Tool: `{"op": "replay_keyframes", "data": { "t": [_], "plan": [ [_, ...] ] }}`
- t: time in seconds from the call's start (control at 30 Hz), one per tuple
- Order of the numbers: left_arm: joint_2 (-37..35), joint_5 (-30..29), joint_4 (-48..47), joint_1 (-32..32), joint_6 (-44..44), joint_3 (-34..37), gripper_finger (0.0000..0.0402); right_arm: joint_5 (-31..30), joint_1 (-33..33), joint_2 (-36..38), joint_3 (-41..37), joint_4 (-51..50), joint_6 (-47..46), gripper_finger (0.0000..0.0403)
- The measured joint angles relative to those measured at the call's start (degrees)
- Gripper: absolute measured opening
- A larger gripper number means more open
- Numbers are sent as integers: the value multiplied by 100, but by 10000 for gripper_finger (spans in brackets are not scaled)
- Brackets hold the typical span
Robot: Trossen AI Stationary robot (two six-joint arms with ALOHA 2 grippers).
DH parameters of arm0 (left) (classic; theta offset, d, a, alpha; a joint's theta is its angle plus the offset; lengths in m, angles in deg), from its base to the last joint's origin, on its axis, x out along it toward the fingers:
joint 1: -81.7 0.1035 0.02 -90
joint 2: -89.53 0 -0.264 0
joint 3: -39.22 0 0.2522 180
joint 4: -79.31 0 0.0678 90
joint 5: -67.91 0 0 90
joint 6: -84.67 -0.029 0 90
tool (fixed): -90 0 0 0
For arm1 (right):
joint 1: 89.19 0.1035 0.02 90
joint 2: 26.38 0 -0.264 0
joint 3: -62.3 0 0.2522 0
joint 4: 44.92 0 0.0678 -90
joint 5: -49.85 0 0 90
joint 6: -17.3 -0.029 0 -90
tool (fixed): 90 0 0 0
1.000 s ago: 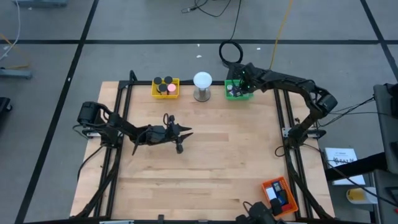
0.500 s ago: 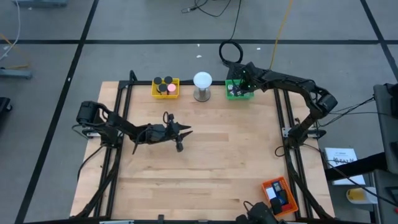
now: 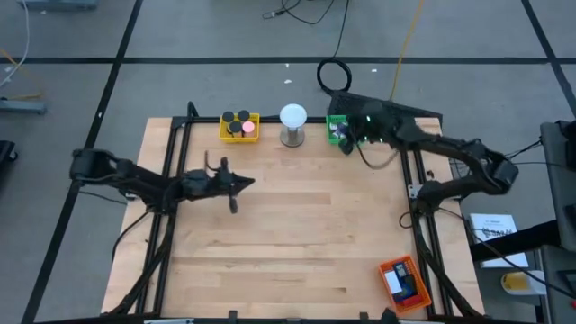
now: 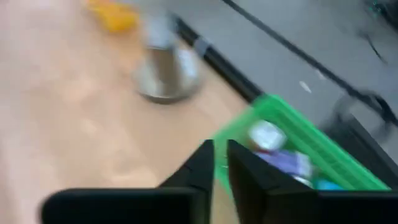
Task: Pick & Place Office items
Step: Return to Home Position
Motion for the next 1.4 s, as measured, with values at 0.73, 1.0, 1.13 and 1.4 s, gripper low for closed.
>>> {"op": "replay_keyframes", "data": {
  "t": [0.73, 1.0, 1.13, 1.4],
  "plan": [
    [-2449, 243, -442, 375, 18, 606, 14, 510, 1169, 2490, -2928, 3720, 401, 1],
    [-3151, 235, -1088, 774, -136, 607, 15, 746, 1165, 3245, -3853, 4301, 522, 1],
    [-3471, 443, -1368, 963, 28, 607, 6, 747, 1167, 3549, -4394, 4720, 483, 1],
    [-3963, 732, -1651, 1039, 59, 607, 15, 567, 1165, 4082, -4735, 4662, 384, 1]
  ]
}}
